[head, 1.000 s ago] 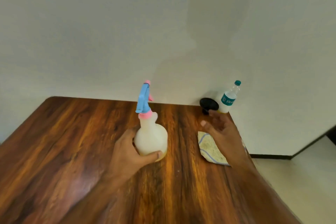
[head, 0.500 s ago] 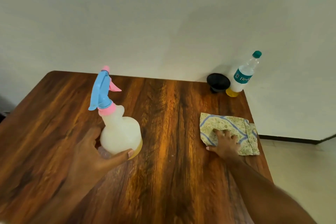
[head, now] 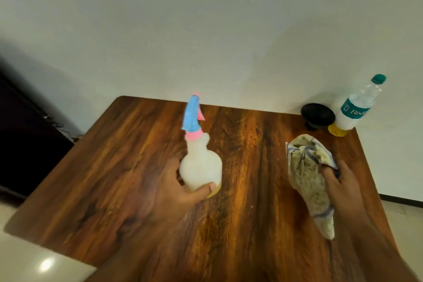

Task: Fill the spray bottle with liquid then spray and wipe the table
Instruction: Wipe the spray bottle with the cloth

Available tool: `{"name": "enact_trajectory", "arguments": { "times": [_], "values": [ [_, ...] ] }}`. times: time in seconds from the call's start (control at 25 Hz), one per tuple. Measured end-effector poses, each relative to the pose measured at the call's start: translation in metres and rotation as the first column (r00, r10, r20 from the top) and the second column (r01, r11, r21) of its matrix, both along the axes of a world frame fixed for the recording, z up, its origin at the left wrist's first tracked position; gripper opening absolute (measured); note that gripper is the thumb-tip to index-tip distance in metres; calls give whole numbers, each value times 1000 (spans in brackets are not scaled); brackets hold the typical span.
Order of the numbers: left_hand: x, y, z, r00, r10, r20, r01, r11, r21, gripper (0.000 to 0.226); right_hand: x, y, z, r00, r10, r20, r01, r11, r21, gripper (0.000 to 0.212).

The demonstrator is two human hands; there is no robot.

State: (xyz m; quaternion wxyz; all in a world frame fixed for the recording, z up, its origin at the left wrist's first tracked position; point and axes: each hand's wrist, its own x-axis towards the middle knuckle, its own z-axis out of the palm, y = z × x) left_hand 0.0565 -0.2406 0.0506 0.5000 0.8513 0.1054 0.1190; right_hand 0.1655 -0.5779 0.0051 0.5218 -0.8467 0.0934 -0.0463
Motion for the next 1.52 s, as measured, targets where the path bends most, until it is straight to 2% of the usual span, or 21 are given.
{"name": "enact_trajectory", "arguments": {
  "times": [0.12, 0.2, 0.32, 0.44, 0.56, 0.68, 0.72, 0.84, 0.92, 1.0, 1.08, 1.16, 1.24, 1.4, 1.52],
  "values": [
    [7, -10, -4, 1000, 4, 25, -4, 1000, 12, 91, -27, 42, 62, 987, 100, 124, -118, 982, 147, 23],
    [9, -13, 0, 998, -14, 63, 12, 999, 33, 93, -41, 73, 96, 959, 167, 230, -203, 968, 145, 25],
    [8, -11, 10, 989, -56, 134, 49, 997, 56, 94, -58, 119, 134, 889, 299, 346, -315, 949, -9, 29],
    [2, -5, 26, 980, -87, 179, 80, 996, 44, 95, -73, 151, 144, 823, 417, 385, -372, 909, -189, 39],
    [-6, 5, 40, 968, -70, 241, 72, 997, 3, 93, -86, 163, 143, 765, 515, 386, -390, 848, -359, 46],
    [-14, 20, 47, 956, -79, 284, 83, 997, -3, 92, -86, 158, 143, 728, 610, 314, -397, 748, -532, 43],
    [-17, 24, 49, 955, -85, 283, 90, 996, -5, 91, -85, 155, 142, 746, 596, 297, -393, 754, -526, 39],
    [-23, 31, 56, 956, -87, 282, 109, 992, -65, 95, -89, 147, 155, 830, 444, 338, -323, 876, -358, 31],
    [-23, 27, 56, 950, -121, 287, 144, 988, -61, 100, -93, 151, 166, 814, 403, 417, -298, 908, -295, 33],
    [-23, 21, 52, 946, -165, 278, 191, 979, -69, 102, -97, 163, 176, 771, 446, 455, -347, 893, -286, 38],
    [-25, 21, 41, 945, -172, 277, 208, 972, -107, 101, -101, 172, 168, 710, 555, 434, -431, 829, -356, 42],
    [-29, 26, 21, 950, -165, 266, 211, 966, -152, 101, -101, 170, 142, 666, 668, 332, -463, 719, -518, 41],
    [-36, 34, -12, 962, -182, 203, 213, 967, -142, 105, -101, 156, 107, 688, 697, 201, -486, 649, -586, 36],
    [-51, 43, -96, 987, -161, 4, 161, 987, -22, 101, -117, 115, 56, 828, 558, 50, -463, 731, -501, 38],
    [-63, 43, -151, 984, -163, -75, 173, 975, 142, 98, -139, 83, 38, 910, 414, -30, -387, 822, -418, 42]
  ]
}}
